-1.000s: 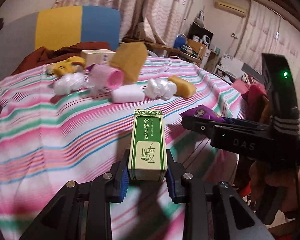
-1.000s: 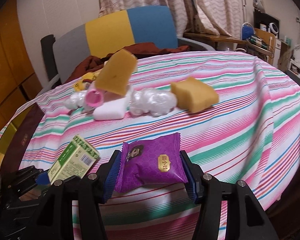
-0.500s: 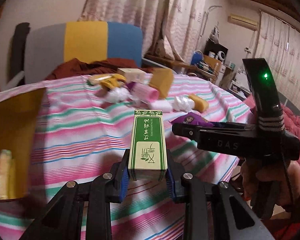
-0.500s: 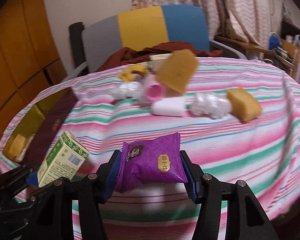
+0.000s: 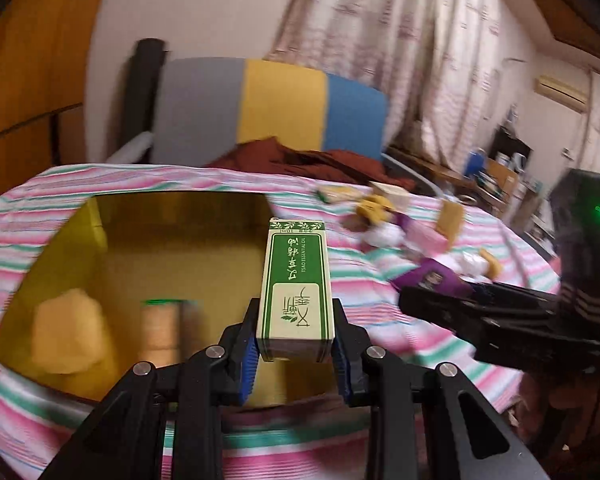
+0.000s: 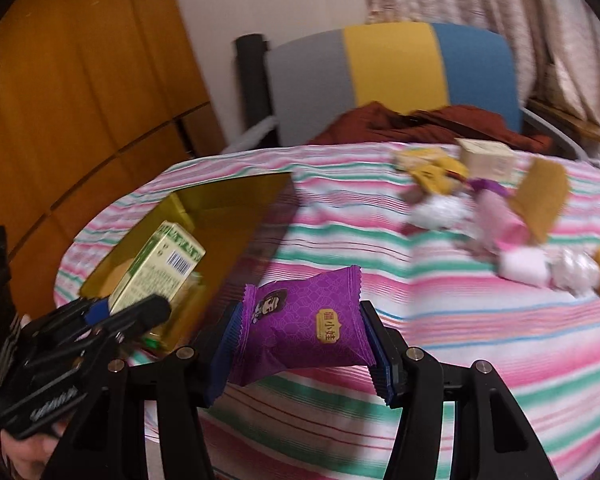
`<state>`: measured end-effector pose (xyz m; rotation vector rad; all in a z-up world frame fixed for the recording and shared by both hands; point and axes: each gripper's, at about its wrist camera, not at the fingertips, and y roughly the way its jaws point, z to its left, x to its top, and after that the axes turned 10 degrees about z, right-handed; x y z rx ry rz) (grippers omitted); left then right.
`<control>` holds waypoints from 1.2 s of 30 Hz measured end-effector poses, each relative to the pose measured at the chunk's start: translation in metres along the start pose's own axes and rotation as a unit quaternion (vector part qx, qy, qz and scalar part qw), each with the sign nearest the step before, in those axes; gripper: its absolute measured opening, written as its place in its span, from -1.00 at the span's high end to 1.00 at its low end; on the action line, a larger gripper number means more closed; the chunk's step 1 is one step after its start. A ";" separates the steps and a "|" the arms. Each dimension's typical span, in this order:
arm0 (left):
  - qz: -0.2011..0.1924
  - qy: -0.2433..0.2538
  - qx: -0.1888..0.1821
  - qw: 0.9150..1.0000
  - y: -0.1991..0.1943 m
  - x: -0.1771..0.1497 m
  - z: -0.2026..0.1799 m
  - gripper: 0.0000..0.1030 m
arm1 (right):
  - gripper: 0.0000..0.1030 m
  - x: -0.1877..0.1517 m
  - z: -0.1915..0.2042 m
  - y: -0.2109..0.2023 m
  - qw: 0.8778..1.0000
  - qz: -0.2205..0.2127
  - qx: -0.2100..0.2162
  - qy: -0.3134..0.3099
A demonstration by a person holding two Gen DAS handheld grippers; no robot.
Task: Organize objects
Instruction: 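Lower tea box and purple packet into the gold tray and open both tools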
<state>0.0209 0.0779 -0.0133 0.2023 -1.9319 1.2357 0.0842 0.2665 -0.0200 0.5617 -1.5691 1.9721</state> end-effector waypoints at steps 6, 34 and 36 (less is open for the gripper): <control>0.008 -0.088 0.047 0.995 0.000 0.004 0.062 0.40 | -0.13 0.015 0.050 0.016 0.998 0.006 0.031 -0.054; 0.034 -0.144 0.116 0.982 0.015 -0.009 0.087 0.05 | -0.46 0.007 0.053 0.030 0.998 0.022 0.049 -0.011; 0.029 -0.143 0.111 0.983 0.012 -0.010 0.083 0.05 | -0.48 0.007 0.049 0.029 0.999 0.020 0.047 -0.008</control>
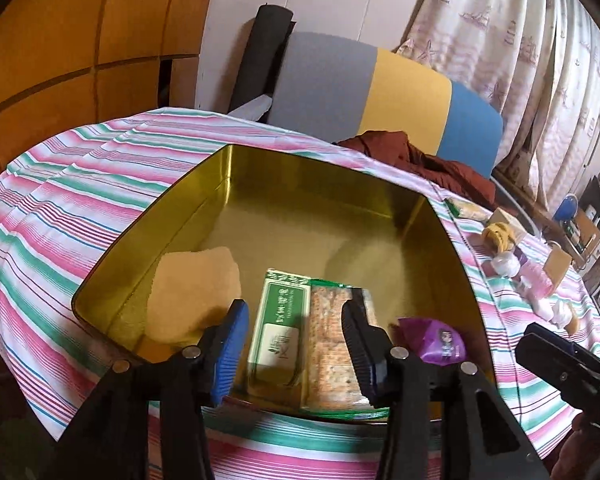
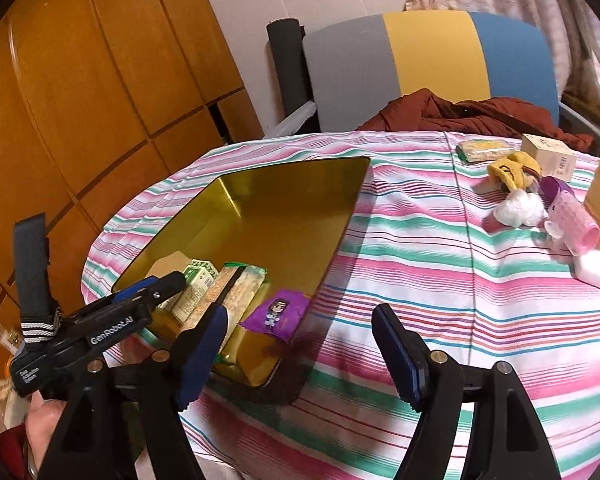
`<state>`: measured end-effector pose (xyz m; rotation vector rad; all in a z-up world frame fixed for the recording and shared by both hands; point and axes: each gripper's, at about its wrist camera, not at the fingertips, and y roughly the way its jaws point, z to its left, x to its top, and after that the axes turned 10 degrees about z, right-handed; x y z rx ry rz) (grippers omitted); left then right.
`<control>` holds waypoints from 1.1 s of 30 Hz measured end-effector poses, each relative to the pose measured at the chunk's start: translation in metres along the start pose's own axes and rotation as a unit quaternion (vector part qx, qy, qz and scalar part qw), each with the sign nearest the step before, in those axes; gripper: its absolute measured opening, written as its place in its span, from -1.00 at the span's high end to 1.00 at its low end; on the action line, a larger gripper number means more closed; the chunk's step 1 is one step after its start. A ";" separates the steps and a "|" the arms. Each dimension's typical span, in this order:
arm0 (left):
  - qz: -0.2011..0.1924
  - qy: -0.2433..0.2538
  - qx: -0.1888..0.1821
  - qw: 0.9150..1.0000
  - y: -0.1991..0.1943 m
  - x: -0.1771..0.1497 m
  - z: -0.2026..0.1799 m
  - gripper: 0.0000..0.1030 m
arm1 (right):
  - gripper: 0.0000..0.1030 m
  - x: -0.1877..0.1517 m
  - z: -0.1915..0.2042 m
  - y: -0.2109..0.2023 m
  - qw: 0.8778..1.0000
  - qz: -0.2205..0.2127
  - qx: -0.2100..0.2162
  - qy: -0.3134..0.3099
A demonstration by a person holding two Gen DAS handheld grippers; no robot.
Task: Organize objects
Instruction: 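Lower tea box and purple packet into the gold tray and open both tools, then move back to the items and grasp a yellow sponge with the right tool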
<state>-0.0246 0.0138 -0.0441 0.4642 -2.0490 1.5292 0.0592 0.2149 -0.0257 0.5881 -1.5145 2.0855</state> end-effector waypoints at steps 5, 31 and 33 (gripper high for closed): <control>-0.001 0.010 -0.016 1.000 -0.002 0.000 -0.010 0.05 | -0.49 -0.002 -0.010 -0.002 1.000 0.000 -0.007 0.014; 0.034 0.136 -0.136 0.981 -0.020 -0.031 -0.111 -0.05 | -0.60 -0.014 -0.086 -0.018 0.993 0.002 -0.082 0.082; 0.042 0.144 -0.145 0.978 -0.020 -0.035 -0.121 -0.06 | -0.60 -0.015 -0.096 -0.020 0.992 0.004 -0.090 0.089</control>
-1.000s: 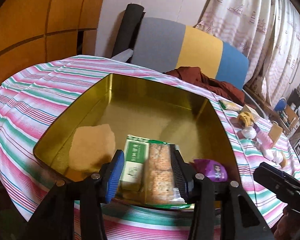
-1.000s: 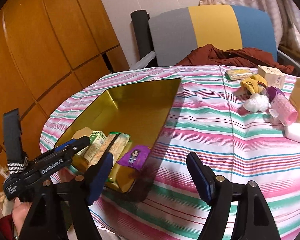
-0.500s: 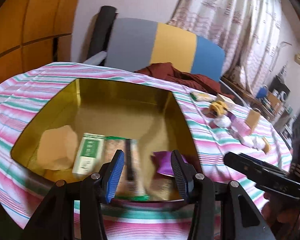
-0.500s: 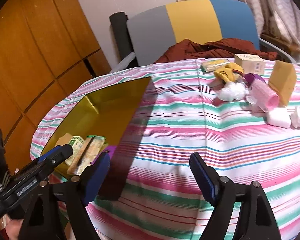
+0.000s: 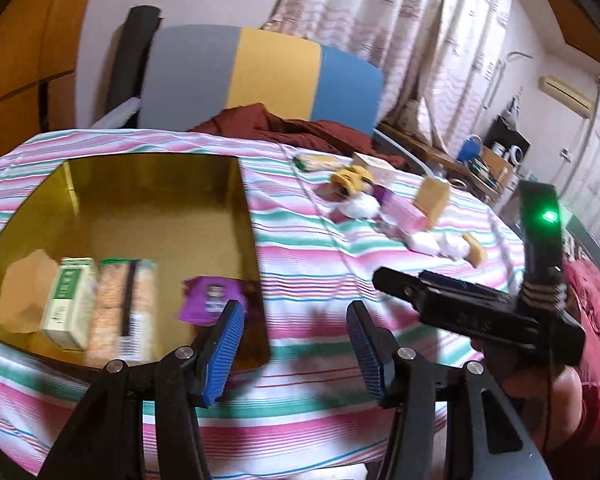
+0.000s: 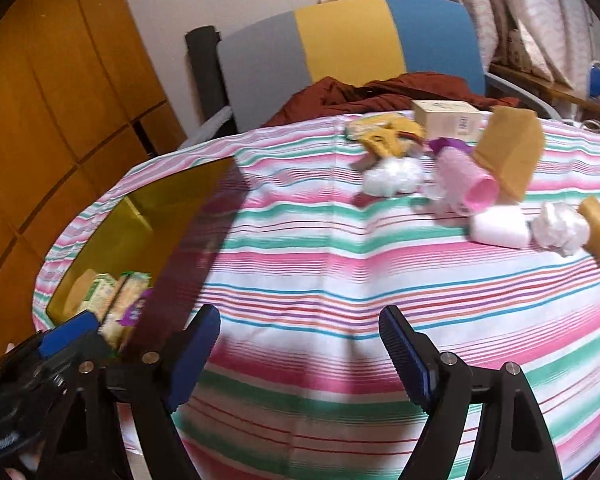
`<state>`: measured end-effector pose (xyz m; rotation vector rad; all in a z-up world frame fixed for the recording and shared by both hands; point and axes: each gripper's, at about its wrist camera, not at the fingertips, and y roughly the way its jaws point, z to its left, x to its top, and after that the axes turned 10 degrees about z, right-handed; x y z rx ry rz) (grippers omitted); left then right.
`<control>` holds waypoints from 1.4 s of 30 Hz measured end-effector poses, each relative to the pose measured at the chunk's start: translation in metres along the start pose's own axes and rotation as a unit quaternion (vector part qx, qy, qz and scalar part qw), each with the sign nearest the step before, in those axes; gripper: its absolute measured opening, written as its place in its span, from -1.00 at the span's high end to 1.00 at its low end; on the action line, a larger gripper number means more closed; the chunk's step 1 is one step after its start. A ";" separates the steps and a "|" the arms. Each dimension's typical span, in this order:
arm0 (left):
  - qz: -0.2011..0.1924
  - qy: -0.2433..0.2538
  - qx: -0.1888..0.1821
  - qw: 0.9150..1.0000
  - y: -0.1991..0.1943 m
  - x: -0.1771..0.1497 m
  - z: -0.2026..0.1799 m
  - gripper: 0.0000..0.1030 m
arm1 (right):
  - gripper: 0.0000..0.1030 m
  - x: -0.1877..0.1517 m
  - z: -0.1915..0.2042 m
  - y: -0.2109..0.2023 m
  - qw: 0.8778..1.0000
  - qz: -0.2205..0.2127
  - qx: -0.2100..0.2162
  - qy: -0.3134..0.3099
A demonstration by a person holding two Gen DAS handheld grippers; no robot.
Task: Organize objects
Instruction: 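Move back to the items and grasp a yellow sponge with the right tool, then grasp the pink hair roller with the left tool while the right tool holds the sponge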
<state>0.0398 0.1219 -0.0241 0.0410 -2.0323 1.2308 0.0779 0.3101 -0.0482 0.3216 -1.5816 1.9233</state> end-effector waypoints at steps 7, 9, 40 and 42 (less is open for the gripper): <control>0.028 0.011 -0.028 0.999 0.016 -0.004 -0.025 -0.06 | -0.60 0.002 -0.044 -0.004 0.999 -0.001 -0.040 0.024; 0.036 0.019 -0.034 0.999 0.019 -0.004 -0.033 -0.06 | -0.60 0.002 -0.055 -0.005 0.998 -0.002 -0.051 0.030; 0.080 0.045 -0.030 0.995 0.042 -0.014 -0.059 -0.06 | -0.21 0.111 -0.173 0.009 0.982 -0.078 -0.045 0.165; 0.081 0.039 -0.033 0.995 0.044 -0.014 -0.057 -0.06 | -0.12 0.107 -0.164 0.007 0.986 -0.083 -0.049 0.139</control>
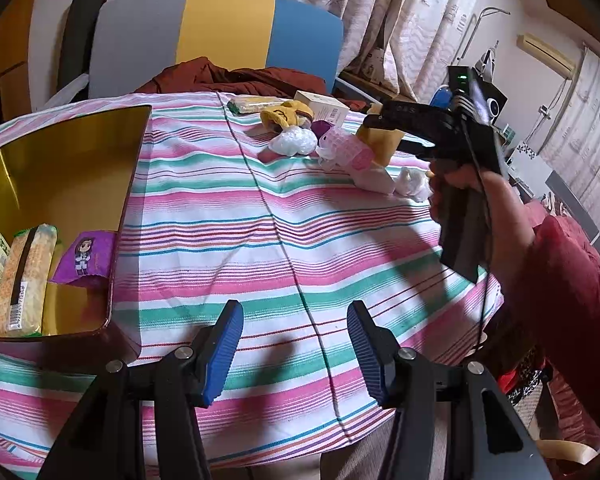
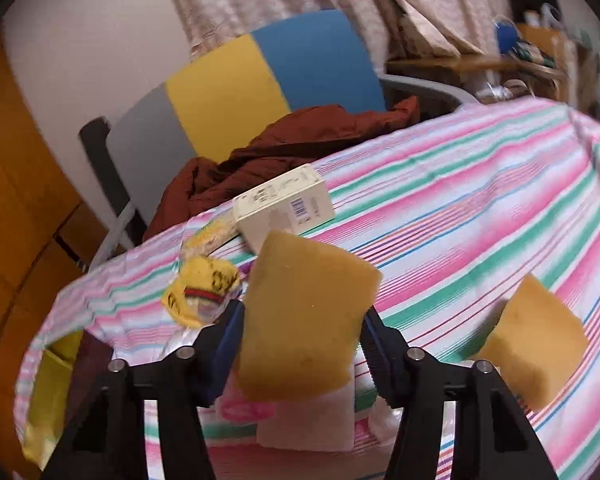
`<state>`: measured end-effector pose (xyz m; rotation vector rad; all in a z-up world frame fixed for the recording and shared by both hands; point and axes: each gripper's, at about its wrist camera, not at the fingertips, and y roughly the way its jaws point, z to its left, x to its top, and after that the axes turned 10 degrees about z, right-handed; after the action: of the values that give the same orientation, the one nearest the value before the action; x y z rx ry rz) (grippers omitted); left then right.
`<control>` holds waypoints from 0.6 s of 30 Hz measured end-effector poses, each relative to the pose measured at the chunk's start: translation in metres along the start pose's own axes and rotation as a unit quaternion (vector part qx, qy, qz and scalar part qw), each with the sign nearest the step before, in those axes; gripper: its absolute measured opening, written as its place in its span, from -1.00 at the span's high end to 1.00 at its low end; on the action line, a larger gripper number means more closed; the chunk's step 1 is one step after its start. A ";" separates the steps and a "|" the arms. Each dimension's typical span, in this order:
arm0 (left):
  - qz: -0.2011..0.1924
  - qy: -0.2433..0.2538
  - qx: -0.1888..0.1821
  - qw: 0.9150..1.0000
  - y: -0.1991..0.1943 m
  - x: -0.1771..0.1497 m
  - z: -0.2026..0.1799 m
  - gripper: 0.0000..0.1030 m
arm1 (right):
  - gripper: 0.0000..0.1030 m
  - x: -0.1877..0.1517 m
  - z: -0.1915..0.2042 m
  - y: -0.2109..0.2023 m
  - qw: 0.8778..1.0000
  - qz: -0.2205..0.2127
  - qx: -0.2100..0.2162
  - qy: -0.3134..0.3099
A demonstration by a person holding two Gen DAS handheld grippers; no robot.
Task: Organize objects
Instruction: 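Grasp the pink hair roller with the left tool while the right tool holds the sponge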
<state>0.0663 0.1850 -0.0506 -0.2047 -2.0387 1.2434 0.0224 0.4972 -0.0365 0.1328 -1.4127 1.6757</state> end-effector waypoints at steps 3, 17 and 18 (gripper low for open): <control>0.004 -0.011 -0.007 1.000 0.003 0.000 0.004 -0.06 | -0.11 -0.018 0.013 -0.015 0.999 -0.023 0.003 -0.037; -0.022 -0.039 -0.028 0.999 0.002 0.028 0.012 -0.16 | -0.07 -0.102 0.048 -0.061 0.988 -0.045 0.035 -0.143; -0.021 -0.044 -0.036 0.998 0.004 0.032 0.012 -0.17 | -0.06 -0.103 0.040 -0.062 0.991 -0.040 0.041 -0.125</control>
<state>0.0344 0.1941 -0.0411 -0.1418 -2.1541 1.1722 0.1065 0.4025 -0.0391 0.4534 -1.5001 1.6956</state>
